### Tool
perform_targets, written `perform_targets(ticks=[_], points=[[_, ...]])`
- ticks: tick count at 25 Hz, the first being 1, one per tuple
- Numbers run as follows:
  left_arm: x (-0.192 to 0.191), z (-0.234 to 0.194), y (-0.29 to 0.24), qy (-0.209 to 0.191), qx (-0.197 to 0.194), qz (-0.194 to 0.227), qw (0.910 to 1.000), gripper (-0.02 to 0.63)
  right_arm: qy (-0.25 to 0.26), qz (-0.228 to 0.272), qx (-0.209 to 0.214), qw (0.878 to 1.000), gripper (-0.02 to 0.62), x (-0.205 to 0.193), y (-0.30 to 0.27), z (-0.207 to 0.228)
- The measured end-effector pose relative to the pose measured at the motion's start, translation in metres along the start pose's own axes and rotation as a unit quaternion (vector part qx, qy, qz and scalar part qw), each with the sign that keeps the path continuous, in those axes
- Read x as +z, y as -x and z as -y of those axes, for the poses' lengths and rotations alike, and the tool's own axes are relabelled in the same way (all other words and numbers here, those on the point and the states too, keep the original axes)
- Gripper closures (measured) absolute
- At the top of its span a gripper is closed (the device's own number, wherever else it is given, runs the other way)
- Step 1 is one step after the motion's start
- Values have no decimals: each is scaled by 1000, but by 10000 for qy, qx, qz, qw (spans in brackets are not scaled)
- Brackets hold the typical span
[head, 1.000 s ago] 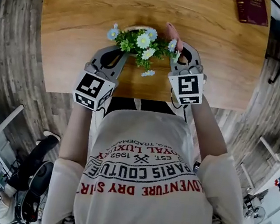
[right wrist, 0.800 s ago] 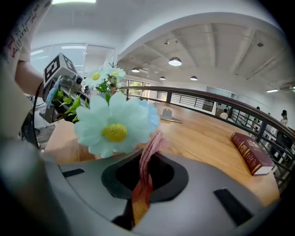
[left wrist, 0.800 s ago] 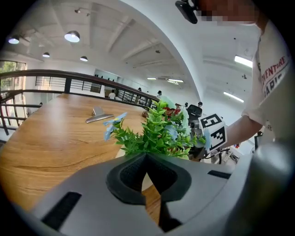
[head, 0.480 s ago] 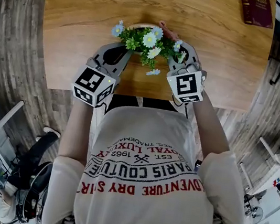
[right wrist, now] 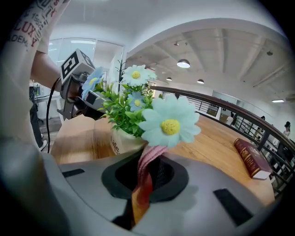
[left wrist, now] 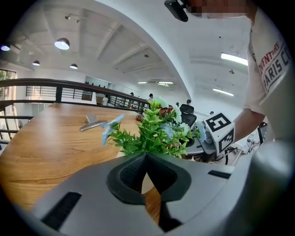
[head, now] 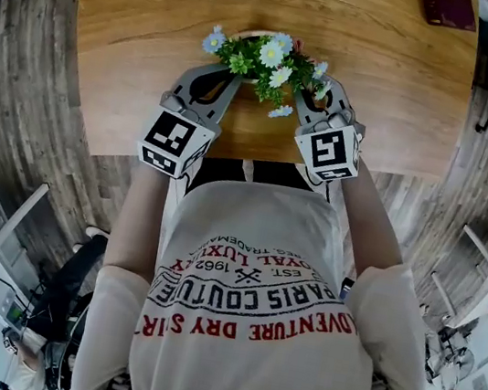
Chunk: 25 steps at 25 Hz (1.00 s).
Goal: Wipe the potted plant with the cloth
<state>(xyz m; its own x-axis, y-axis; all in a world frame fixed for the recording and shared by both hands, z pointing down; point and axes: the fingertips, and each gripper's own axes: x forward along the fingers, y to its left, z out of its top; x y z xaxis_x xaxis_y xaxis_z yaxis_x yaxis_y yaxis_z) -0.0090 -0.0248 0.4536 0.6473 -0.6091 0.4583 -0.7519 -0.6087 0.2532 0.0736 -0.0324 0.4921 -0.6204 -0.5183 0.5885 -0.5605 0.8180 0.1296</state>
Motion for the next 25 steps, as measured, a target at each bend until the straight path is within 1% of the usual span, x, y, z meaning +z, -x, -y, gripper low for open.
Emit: perform_targets(ticks=[4, 8, 11, 15, 17, 20, 25], points=[[1, 0, -1, -34, -79, -68, 9999, 589, -175, -25, -163, 9997, 555, 0, 4, -9], [-1, 0, -3, 69, -186, -232, 9995, 590, -375, -81, -343, 9987, 555, -5, 6, -22], [-1, 1, -5, -46, -232, -368, 9990, 589, -485, -68, -488, 9976, 555, 0, 5, -29], [-2, 1, -7, -87, -343, -460, 9983, 589, -915, -73, -633, 9938, 555, 1, 3, -38], [-2, 1, -8, -129, -416, -482, 9979, 589, -1049, -81, -645, 9924, 555, 2, -2, -48], [-1, 2, -7, -218, -518, -449, 9974, 589, -956, -79, -605, 9935, 555, 8, -8, -65], [2, 4, -6, -233, -662, -445, 9965, 589, -808, -35, -460, 9957, 555, 23, -17, -87]])
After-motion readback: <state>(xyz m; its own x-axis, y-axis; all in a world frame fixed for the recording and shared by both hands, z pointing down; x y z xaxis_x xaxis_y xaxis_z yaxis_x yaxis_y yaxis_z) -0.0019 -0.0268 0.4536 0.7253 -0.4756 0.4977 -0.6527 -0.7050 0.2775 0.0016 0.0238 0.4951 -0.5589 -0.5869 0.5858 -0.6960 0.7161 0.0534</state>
